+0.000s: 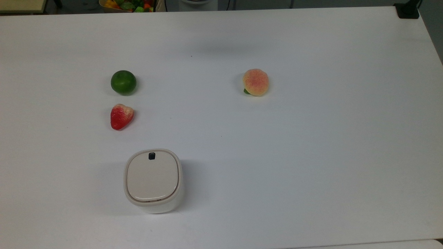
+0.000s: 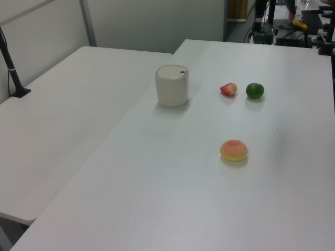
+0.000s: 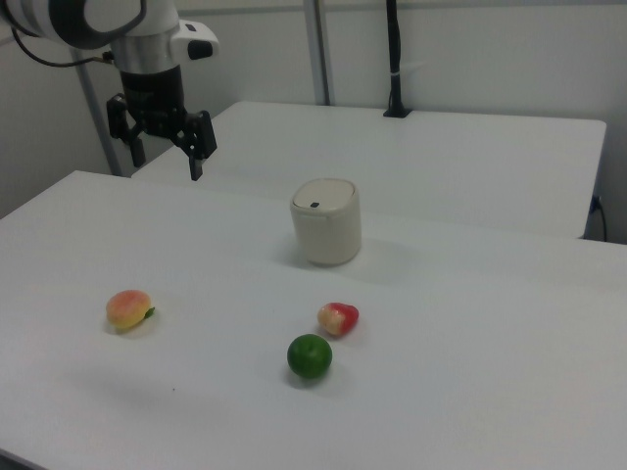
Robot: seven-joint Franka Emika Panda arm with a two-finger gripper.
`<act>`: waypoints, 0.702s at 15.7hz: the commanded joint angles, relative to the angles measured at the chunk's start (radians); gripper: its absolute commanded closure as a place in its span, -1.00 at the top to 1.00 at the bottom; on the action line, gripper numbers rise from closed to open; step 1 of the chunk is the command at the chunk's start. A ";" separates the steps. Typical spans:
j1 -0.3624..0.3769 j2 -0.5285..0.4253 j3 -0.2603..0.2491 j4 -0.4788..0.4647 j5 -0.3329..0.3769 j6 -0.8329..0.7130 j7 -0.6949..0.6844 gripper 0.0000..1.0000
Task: Close garbage bin
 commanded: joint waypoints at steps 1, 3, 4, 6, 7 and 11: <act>0.026 -0.059 -0.015 -0.063 -0.015 -0.033 -0.001 1.00; 0.026 -0.060 -0.009 -0.064 -0.019 -0.029 0.023 1.00; 0.026 -0.059 -0.004 -0.064 -0.044 -0.023 0.064 1.00; 0.024 -0.057 0.022 -0.069 -0.104 0.025 0.129 1.00; 0.024 -0.059 0.024 -0.085 -0.110 0.051 0.131 1.00; 0.024 -0.062 0.028 -0.124 -0.116 0.135 0.131 1.00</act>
